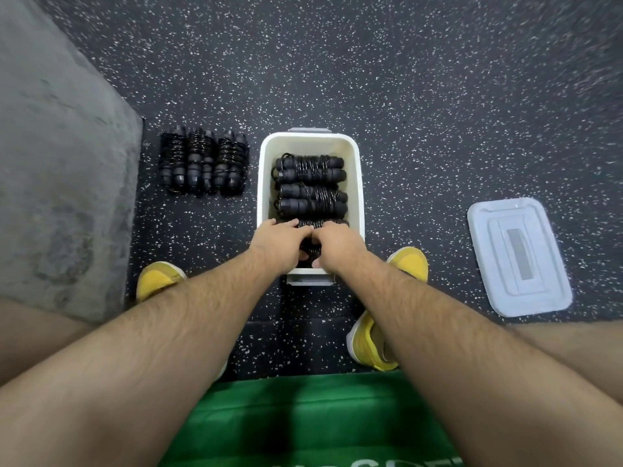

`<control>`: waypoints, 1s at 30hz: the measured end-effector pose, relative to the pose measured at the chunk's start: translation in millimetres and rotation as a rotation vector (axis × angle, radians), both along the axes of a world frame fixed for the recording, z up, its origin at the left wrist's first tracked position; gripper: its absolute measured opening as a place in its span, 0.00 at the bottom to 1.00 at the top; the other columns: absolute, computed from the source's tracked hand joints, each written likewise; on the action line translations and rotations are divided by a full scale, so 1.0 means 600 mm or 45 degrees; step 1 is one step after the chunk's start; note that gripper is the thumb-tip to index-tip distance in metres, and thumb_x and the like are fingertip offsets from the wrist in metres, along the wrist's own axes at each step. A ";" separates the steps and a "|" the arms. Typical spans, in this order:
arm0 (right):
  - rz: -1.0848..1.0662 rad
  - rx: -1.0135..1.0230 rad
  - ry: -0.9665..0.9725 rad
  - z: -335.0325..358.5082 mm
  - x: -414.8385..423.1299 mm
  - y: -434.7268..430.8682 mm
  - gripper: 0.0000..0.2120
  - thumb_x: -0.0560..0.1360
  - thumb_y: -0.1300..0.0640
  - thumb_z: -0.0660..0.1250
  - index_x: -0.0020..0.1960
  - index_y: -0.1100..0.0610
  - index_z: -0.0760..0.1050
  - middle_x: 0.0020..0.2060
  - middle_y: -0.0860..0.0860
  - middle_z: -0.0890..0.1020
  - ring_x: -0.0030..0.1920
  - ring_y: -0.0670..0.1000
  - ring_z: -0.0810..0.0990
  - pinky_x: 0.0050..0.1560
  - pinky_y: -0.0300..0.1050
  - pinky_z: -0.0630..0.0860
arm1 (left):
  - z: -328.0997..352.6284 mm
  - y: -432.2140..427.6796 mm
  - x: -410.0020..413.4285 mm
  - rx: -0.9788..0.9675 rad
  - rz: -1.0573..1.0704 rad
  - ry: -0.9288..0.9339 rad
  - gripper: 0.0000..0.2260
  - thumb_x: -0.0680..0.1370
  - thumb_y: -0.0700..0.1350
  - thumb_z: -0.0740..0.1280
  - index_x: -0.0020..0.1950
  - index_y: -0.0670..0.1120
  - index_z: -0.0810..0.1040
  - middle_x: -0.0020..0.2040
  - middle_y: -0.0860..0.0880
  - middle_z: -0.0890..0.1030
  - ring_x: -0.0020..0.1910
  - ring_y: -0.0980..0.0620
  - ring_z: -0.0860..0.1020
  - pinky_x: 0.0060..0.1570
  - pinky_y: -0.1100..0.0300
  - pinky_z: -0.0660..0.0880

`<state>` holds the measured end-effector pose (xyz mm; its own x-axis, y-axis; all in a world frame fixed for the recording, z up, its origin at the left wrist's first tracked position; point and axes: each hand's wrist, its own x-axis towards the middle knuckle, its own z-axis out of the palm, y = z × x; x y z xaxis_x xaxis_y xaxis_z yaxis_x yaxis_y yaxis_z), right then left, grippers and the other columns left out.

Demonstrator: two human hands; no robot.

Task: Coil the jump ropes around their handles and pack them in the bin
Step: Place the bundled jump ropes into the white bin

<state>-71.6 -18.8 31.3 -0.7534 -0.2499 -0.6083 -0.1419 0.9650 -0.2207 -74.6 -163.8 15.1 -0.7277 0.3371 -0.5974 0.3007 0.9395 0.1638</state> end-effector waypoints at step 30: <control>0.371 -0.121 0.631 -0.031 -0.241 -0.249 0.12 0.75 0.54 0.62 0.56 0.54 0.76 0.51 0.50 0.80 0.57 0.55 0.72 0.72 0.53 0.60 | -0.049 -0.195 -0.215 0.143 0.953 0.184 0.15 0.81 0.48 0.62 0.68 0.49 0.70 0.65 0.41 0.67 0.63 0.39 0.70 0.61 0.45 0.72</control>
<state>-216.3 -168.4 12.5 -0.8343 -0.5260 -0.1650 -0.5072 0.8497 -0.1441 -203.6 -280.7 -14.2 -0.8540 -0.2228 -0.4701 -0.3827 0.8812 0.2775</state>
